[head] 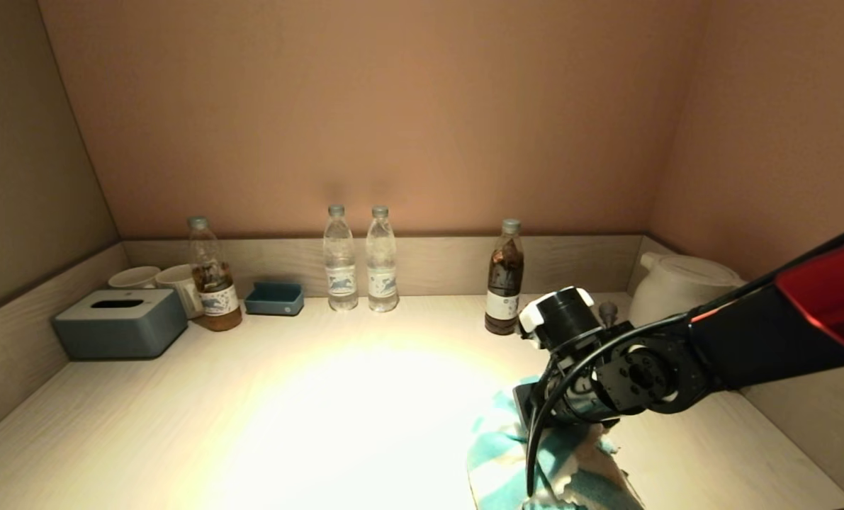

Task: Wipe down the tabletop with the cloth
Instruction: Sweep the stains on the table

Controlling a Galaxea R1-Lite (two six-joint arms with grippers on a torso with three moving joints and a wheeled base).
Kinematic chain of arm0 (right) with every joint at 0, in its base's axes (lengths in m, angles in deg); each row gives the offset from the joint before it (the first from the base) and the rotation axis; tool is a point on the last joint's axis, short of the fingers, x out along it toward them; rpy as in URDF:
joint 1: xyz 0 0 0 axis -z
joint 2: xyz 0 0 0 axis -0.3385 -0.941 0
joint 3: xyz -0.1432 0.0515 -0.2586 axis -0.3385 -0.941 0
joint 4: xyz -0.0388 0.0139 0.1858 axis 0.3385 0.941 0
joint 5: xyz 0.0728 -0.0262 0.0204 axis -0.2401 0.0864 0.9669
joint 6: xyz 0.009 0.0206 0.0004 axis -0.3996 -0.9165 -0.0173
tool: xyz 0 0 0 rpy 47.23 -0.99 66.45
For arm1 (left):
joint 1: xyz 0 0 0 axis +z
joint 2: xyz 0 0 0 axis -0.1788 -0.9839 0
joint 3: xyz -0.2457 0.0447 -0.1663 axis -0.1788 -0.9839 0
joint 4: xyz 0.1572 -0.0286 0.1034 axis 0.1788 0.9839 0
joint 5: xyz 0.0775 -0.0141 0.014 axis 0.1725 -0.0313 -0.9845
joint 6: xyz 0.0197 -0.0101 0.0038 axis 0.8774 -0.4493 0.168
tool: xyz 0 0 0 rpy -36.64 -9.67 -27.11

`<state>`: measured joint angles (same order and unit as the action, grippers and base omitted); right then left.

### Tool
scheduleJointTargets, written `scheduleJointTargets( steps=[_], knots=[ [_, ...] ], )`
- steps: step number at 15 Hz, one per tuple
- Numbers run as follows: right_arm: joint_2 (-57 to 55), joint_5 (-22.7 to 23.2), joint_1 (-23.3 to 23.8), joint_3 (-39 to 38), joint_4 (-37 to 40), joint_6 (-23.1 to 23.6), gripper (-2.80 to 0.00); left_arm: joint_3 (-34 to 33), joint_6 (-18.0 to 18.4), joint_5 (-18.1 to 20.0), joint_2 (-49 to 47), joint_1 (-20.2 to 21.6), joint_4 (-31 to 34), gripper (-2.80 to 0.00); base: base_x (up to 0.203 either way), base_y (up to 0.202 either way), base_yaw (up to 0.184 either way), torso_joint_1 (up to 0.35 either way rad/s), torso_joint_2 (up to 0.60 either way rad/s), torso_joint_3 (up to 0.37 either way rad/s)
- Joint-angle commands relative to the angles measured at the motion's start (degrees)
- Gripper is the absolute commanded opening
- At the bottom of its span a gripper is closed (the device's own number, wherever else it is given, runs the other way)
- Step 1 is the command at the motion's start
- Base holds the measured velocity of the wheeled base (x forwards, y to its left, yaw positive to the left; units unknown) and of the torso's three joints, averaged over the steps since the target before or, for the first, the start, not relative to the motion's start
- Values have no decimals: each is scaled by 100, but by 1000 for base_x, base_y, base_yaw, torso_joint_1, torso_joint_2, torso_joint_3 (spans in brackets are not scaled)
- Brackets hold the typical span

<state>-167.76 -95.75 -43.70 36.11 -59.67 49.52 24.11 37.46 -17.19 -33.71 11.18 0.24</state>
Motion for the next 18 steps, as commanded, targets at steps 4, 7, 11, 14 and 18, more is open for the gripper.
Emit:
scheduleJointTargets(
  steps=[4, 7, 11, 14, 18],
  knots=[
    [766, -4, 289, -117, 19, -29, -280, 0, -2, 1, -4, 9, -5, -280, 0, 0, 0, 0, 0, 0],
    [1163, -150, 308, -84, 23, -296, -280, 0, -2, 1, -4, 9, -5, -280, 0, 0, 0, 0, 0, 0],
    [1835, -389, 563, -131, 13, -478, -280, 0, -2, 1, -4, 9, -5, -280, 0, 0, 0, 0, 0, 0],
    [2184, -451, 756, -79, 6, -433, -280, 0, -2, 1, -4, 9, -5, -280, 0, 0, 0, 0, 0, 0],
    [3268, -445, 1287, -5, -217, 375, -280, 0, -2, 1, -4, 9, -5, -280, 0, 0, 0, 0, 0, 0]
  ],
)
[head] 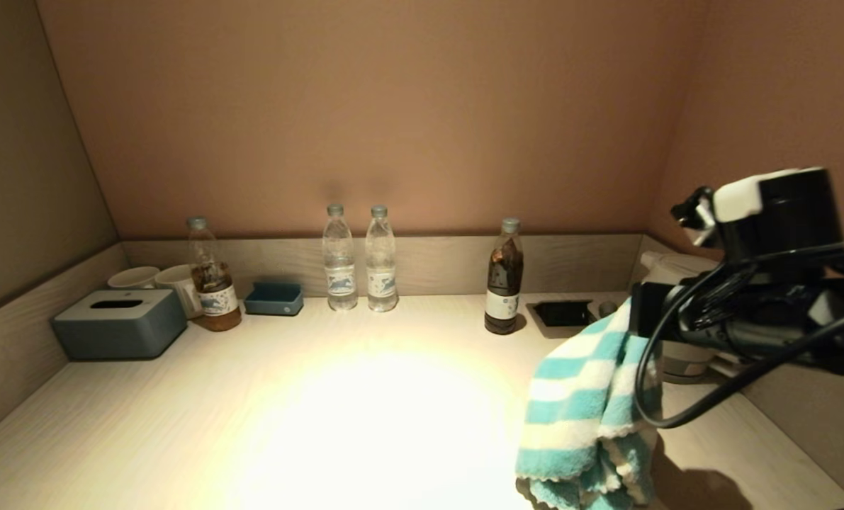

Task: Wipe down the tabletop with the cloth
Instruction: Sweep the stains on the table, then place the tablecloth

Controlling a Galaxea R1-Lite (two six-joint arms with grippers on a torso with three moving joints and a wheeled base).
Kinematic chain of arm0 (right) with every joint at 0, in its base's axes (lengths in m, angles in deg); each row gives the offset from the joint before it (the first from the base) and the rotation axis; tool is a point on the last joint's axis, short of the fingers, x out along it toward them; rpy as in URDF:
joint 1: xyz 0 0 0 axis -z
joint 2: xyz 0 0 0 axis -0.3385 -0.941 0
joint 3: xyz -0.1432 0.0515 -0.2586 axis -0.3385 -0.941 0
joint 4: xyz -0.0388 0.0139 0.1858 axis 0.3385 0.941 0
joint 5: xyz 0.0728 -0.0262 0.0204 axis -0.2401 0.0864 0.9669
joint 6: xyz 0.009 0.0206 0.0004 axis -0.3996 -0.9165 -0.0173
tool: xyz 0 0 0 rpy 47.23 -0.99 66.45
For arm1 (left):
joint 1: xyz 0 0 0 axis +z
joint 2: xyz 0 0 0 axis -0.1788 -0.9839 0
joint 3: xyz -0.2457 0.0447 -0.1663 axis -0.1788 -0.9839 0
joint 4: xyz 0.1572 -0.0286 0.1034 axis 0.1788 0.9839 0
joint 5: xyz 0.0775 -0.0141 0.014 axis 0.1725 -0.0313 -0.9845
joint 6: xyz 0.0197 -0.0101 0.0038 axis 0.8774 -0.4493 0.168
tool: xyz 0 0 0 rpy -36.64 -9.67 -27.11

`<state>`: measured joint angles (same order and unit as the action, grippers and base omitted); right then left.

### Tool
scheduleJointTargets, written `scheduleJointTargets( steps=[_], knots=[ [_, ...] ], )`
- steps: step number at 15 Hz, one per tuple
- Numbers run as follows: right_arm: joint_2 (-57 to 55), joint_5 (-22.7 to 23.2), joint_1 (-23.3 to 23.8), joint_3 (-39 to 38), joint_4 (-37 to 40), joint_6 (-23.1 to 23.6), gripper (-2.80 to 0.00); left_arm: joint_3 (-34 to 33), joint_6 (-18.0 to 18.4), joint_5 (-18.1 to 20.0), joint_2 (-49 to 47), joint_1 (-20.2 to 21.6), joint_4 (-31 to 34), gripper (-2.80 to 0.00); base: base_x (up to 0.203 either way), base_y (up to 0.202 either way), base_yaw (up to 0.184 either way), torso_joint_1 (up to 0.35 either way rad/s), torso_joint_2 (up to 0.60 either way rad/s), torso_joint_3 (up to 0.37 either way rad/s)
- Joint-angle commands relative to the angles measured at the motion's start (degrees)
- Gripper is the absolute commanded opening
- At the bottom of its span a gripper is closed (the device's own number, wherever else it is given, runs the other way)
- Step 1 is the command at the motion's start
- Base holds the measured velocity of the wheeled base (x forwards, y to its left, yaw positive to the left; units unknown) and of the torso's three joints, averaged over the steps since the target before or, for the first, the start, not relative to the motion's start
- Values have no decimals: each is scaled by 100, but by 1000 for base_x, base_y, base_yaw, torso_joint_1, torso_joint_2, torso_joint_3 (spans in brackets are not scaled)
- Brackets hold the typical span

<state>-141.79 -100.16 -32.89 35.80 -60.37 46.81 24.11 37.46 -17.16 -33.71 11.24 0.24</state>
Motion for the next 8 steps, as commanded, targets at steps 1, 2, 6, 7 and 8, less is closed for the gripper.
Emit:
scheduleJointTargets(
  steps=[1, 2, 6, 7, 8],
  knots=[
    [821, -1, 355, 45, -245, 907, -280, 0, -2, -2, -4, 3, -5, -280, 0, 0, 0, 0, 0, 0],
    [826, -1, 362, 49, -258, 920, -280, 0, -2, -2, -4, 3, -5, -280, 0, 0, 0, 0, 0, 0],
    [1151, -158, 603, 536, -872, 1587, -280, 0, -2, -2, -4, 3, -5, -280, 0, 0, 0, 0, 0, 0],
    [1108, -161, 751, 780, -869, 1587, -280, 0, -2, -2, -4, 3, -5, -280, 0, 0, 0, 0, 0, 0],
    [1059, -167, 912, 1090, -863, 1590, -280, 0, -2, -2, -4, 3, -5, -280, 0, 0, 0, 0, 0, 0]
  ],
)
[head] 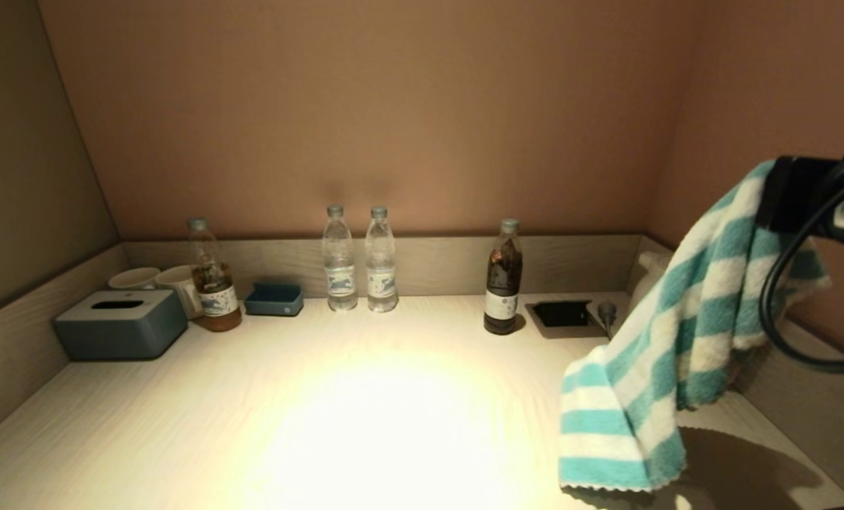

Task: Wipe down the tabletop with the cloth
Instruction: Place the tablecloth

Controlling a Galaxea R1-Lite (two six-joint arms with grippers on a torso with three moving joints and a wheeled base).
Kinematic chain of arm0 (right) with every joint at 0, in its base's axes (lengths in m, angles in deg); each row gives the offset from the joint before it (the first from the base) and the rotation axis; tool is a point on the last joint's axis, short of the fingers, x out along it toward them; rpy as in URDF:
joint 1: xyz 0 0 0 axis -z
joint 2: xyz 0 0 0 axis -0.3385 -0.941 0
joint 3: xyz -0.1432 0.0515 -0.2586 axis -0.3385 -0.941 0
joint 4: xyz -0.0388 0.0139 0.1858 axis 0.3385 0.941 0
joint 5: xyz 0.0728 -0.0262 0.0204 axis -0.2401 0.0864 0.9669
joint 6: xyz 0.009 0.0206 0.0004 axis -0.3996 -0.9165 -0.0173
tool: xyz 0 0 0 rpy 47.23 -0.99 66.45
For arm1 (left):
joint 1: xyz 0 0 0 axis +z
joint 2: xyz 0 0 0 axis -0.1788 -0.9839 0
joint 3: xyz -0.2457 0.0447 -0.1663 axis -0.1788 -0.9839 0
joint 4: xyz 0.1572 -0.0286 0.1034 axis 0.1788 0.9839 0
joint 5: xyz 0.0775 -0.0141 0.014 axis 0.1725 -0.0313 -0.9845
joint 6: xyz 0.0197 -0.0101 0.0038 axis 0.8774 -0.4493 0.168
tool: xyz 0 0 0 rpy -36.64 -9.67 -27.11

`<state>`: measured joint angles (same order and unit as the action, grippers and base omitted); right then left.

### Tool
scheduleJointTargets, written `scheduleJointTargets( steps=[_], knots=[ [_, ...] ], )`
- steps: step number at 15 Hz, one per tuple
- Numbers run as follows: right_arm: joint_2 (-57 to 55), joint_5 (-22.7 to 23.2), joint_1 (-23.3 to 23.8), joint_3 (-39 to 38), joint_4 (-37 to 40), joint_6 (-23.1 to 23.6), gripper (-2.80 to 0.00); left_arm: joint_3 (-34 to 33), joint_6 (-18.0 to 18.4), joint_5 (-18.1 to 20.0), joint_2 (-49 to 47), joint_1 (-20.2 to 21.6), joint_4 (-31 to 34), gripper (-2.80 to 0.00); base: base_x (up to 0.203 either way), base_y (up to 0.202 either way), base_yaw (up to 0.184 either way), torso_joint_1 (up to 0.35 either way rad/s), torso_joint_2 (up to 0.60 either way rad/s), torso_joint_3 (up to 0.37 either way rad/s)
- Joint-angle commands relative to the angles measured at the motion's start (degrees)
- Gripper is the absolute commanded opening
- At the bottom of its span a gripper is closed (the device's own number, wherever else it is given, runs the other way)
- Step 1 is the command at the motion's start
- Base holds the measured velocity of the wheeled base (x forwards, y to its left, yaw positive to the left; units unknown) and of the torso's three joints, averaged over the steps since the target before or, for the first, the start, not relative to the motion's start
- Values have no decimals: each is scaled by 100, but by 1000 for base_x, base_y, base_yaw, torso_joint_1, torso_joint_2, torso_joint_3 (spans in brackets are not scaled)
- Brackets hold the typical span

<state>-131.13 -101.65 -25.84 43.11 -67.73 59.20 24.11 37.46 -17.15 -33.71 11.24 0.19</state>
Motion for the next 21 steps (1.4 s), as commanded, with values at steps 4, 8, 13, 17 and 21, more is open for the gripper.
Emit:
scheduleJointTargets(
  steps=[4, 8, 13, 17, 21],
  knots=[
    [-160, -28, 595, 845, -84, 381, -280, 0, -2, -3, -4, 3, 0, -280, 0, 0, 0, 0, 0, 0],
    [-398, -10, 1361, 1225, -101, 427, -280, 0, -2, -3, -4, 3, 0, -280, 0, 0, 0, 0, 0, 0],
    [-651, -19, 1796, 1542, -84, 412, -280, 0, -2, -3, -4, 3, 0, -280, 0, 0, 0, 0, 0, 0],
    [-670, -19, 1854, 1488, -84, 392, -280, 0, -2, -3, -4, 3, 0, -280, 0, 0, 0, 0, 0, 0],
    [-670, -19, 1860, 1362, -84, 315, -280, 0, -2, -3, -4, 3, 0, -280, 0, 0, 0, 0, 0, 0]
  ],
)
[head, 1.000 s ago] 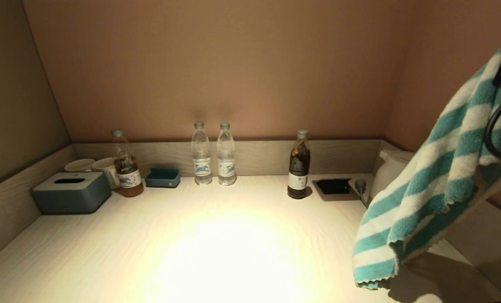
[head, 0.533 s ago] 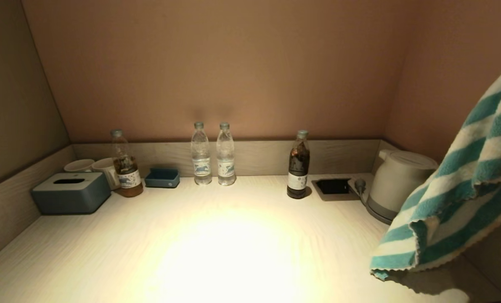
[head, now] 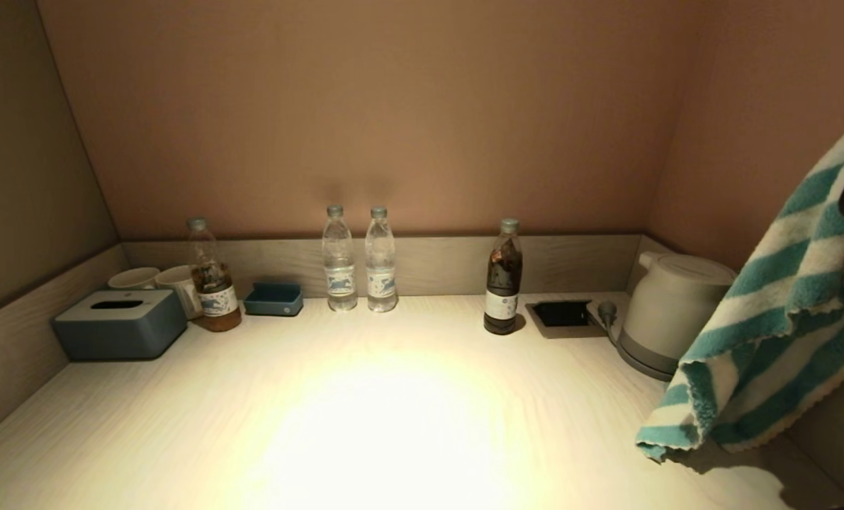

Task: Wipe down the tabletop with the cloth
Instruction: Place the tablecloth

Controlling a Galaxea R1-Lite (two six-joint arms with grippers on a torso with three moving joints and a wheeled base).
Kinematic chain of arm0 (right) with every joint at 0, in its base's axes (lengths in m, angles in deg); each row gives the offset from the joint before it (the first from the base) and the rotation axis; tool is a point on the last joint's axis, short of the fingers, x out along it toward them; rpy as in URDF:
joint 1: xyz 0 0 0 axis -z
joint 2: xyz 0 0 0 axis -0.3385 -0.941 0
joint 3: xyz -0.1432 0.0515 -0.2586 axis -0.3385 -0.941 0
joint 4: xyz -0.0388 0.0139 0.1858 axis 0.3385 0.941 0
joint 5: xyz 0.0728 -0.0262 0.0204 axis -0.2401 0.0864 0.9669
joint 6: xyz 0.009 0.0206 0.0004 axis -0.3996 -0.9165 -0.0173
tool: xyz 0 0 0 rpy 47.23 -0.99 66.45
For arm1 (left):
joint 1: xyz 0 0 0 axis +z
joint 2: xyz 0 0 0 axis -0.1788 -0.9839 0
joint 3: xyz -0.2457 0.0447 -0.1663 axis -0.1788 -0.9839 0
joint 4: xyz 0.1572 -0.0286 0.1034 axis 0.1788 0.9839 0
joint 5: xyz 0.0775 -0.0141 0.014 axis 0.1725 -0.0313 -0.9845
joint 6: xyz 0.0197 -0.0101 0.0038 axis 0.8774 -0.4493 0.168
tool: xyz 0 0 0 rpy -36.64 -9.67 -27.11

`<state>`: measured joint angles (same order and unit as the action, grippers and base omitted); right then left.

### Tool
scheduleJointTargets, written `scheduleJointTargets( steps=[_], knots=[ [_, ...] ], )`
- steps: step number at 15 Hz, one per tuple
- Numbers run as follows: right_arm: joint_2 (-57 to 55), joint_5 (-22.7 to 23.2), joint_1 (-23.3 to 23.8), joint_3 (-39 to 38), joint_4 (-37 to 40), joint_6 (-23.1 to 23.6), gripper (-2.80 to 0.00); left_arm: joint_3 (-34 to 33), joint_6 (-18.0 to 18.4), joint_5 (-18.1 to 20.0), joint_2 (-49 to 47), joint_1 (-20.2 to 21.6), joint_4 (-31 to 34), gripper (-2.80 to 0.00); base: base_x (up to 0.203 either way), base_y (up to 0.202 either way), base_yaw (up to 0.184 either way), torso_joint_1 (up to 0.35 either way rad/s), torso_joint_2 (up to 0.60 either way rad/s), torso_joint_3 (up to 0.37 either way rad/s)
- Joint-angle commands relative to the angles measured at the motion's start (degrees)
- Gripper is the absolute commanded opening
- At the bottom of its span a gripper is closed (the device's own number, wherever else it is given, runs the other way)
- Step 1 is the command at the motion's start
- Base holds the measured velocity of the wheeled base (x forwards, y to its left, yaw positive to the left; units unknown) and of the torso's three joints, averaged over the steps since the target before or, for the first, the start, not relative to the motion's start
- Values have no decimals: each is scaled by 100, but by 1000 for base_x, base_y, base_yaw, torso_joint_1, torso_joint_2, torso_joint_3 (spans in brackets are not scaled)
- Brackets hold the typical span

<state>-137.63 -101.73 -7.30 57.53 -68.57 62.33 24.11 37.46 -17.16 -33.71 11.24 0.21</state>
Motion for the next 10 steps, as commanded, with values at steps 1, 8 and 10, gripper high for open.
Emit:
scheduleJointTargets(
  steps=[1, 8, 10],
  knots=[
    [-29, -10, 35, -138, 0, 9, -280, 0, -2, -2, -4, 3, -2, -280, 0, 0, 0, 0, 0, 0],
    [-104, 29, 35, -710, -35, -56, -280, 0, -2, -2, -4, 3, -2, -280, 0, 0, 0, 0, 0, 0],
    [-152, 59, 35, -963, -35, -105, -280, 0, -2, -2, -4, 3, -2, -280, 0, 0, 0, 0, 0, 0]
  ],
)
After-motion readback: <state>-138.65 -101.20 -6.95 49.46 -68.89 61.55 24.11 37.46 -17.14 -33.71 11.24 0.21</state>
